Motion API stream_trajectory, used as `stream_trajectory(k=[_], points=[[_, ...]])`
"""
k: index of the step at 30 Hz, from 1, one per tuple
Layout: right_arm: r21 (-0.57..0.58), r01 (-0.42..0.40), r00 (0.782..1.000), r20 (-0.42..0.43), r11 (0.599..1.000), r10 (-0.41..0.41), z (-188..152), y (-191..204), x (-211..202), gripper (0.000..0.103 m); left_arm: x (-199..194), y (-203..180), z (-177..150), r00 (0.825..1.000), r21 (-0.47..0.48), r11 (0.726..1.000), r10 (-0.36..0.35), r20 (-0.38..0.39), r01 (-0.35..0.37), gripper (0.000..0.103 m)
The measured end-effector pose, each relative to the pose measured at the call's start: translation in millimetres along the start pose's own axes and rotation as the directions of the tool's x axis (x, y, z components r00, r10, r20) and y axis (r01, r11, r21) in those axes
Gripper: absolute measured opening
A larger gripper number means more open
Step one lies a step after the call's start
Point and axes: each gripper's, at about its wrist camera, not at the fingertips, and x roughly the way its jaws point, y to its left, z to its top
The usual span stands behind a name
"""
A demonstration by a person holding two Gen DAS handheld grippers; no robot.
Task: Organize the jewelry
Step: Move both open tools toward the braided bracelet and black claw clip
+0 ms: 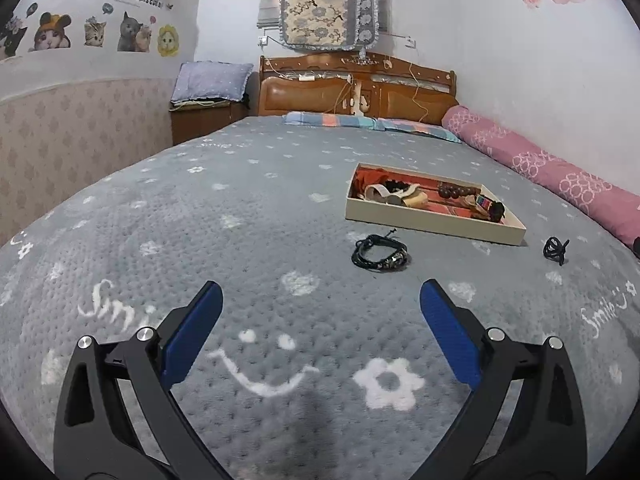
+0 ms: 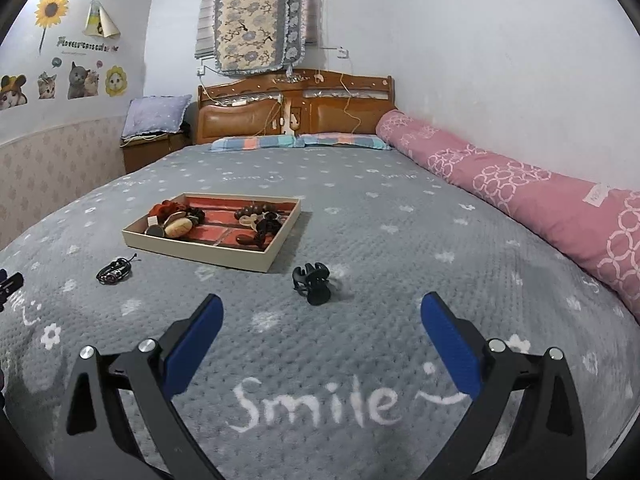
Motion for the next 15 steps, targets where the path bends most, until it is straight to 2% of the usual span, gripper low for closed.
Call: stream_trajectory(k=[8,11,15], points=[[-0.016,-0.013,0.999,-0.032,1.0,0.012,0.1,4.5,12.1,0.097,7.4,-10.3,0.0,1.0,0.029,1.0,0.002,-0.016,-0.001,0.097],[0.007,-0.013,0.998,-0.066,1.0,0.014,2.2,0.1,24.3,0.097,26.9,-17.7,5.6,0.997,0.029,1.0,0.003,-0.075,-0.001,0.098],[0.03,-0.02,0.991,-0.13,0.999,0.023,9.3,-3.4,53.9,0.097,50.1,-26.9,17.8,0.994,0.038,0.999,-0.01,-0.11,0.014,0.098]])
